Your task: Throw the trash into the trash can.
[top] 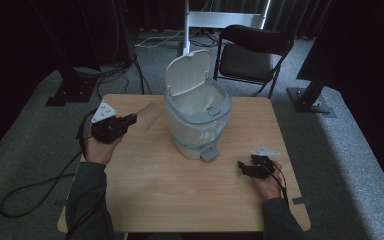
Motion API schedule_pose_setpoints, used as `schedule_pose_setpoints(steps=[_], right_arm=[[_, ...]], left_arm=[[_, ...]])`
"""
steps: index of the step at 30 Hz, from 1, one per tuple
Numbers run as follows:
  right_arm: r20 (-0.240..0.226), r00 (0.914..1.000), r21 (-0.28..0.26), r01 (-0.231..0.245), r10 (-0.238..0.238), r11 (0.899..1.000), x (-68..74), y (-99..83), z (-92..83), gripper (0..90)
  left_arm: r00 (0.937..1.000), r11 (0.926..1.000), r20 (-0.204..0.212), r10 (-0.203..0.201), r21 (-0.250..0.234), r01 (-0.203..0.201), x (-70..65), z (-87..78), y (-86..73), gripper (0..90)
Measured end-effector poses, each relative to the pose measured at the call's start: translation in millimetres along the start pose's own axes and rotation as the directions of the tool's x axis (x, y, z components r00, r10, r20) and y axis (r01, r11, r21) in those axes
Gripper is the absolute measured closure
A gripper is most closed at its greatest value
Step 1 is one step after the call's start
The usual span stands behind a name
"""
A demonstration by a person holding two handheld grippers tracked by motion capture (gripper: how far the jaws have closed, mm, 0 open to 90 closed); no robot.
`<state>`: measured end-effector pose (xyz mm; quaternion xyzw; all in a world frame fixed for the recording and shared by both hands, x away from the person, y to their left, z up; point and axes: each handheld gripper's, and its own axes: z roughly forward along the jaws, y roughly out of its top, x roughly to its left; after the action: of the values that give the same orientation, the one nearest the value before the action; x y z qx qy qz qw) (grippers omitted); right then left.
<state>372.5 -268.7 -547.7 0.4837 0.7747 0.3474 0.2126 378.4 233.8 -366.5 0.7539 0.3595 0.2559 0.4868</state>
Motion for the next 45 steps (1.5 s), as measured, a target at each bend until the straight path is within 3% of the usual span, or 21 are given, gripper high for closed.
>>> schedule_pose_setpoints(steps=[24,45], right_arm=[[0.0,1.0,0.0,0.0,0.0,1.0,0.0,0.0,0.0,32.2],[-0.001,1.0,0.0,0.0,0.0,1.0,0.1,0.0,0.0,32.2]], left_arm=[[0.9996,0.9981,0.008,0.028,-0.055,-0.027,-1.5,-10.4,27.1,85.8],[0.998,0.9949,0.026,0.057,-0.085,-0.055,-8.4,-9.2,49.7,85.8]])
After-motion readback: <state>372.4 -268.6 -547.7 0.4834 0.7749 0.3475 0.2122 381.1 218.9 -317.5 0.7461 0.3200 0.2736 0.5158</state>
